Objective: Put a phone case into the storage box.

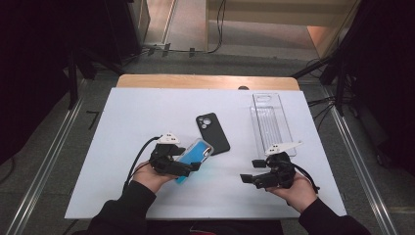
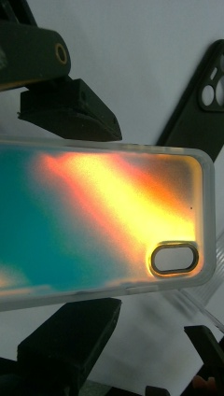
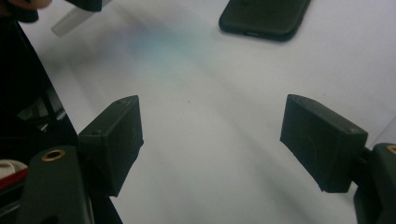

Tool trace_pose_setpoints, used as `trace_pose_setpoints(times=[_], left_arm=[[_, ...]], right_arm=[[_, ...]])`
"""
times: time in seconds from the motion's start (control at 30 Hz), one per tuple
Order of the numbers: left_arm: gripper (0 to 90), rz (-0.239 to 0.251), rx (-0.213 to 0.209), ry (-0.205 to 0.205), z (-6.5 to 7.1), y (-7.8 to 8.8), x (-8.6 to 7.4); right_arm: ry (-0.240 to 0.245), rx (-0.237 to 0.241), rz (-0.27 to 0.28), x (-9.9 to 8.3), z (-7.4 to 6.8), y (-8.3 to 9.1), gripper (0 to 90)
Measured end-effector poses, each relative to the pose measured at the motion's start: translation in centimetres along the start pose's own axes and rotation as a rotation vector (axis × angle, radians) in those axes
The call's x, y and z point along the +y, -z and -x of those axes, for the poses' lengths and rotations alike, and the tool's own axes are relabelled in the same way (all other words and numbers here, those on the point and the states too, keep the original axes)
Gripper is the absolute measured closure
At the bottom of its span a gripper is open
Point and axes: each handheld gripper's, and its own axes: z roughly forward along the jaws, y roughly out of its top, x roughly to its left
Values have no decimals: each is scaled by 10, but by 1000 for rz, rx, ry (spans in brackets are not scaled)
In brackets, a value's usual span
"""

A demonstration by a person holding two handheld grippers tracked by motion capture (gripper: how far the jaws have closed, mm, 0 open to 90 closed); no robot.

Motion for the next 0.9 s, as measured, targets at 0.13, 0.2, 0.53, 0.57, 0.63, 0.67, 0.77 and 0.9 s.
trace_pose_setpoints(times=[0.13, 0.2, 0.53, 0.57, 0.63, 0.67, 0.77, 0.9], left_arm=[[170, 35, 14, 7, 5, -3, 1], [171, 45, 21, 15, 6, -5, 0], [170, 129, 64, 46, 9, -10, 0], [170, 142, 71, 43, 9, -11, 0], [170, 164, 89, 40, 9, -12, -1], [170, 179, 103, 27, 9, -12, -2], [171, 216, 122, 38, 6, -13, -6], [171, 228, 133, 43, 2, -14, -9]], right_arm=[[-8, 2, 25, 9, -6, 1, 192], [-10, 5, 29, 13, -9, 0, 192], [-47, -7, 51, 38, -18, -11, 192], [-45, -7, 51, 40, -18, -12, 192], [-48, -6, 55, 45, -20, -14, 193], [-55, -4, 58, 47, -20, -15, 193], [-68, -3, 67, 53, -20, -18, 196], [-90, 5, 80, 61, -19, -20, 202]])
